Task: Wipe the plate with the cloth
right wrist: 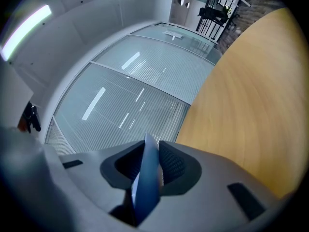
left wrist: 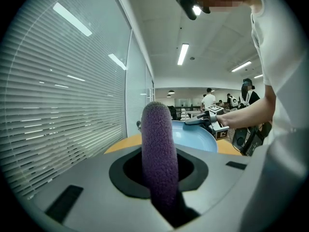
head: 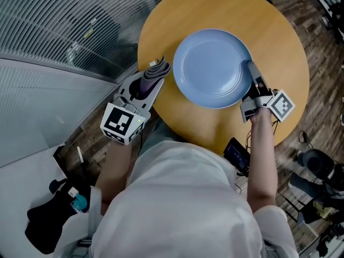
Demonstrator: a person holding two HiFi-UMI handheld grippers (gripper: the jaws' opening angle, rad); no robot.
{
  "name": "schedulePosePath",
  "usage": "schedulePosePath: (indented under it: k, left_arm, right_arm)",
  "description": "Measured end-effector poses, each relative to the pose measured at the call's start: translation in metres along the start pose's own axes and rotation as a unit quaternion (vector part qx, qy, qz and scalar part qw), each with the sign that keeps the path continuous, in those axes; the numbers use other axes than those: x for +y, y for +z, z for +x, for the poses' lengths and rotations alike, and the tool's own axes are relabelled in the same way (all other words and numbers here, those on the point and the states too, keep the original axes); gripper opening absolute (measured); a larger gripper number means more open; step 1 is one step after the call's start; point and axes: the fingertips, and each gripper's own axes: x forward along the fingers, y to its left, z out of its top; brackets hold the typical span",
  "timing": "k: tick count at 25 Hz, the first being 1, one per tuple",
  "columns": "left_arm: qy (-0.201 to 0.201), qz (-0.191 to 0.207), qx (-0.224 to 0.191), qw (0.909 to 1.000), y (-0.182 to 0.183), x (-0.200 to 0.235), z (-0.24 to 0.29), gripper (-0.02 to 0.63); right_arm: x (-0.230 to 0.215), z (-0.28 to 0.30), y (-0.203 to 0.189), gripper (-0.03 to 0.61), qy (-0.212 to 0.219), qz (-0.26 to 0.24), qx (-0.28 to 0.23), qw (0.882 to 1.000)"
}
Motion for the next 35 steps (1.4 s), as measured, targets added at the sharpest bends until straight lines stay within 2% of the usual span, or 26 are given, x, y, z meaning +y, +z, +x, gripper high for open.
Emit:
schedulePosePath:
  k: [7,21,27,35]
  left_arm:
    - [0.011,-0.01,0.002,0.9999,-0.007,0.008,-0.013,0.083]
    - [0.018,-0.045,0.035,0.9982,-0.039,0.06,0.022,0.083]
    - [0.02,-0.047,0.042,0.9978,-0.042,0.07,0.031,0.083]
    - [0.03,-0.054,0.045,0.997,-0.045,0.085,0.04,0.084]
  right_arm:
    - [-0.007,0.006,-0.005,0.101,-0.007,0.001,-0.005,1.0]
    - [-0.07,0.066,0.011,0.102,-0.035,0.054,-0.035,0.997]
    - [-0.09,0.076,0.02,0.101,-0.046,0.061,-0.046,0.996]
    - [-0.124,0.088,0.032,0.103,-0.073,0.074,-0.087,0.991]
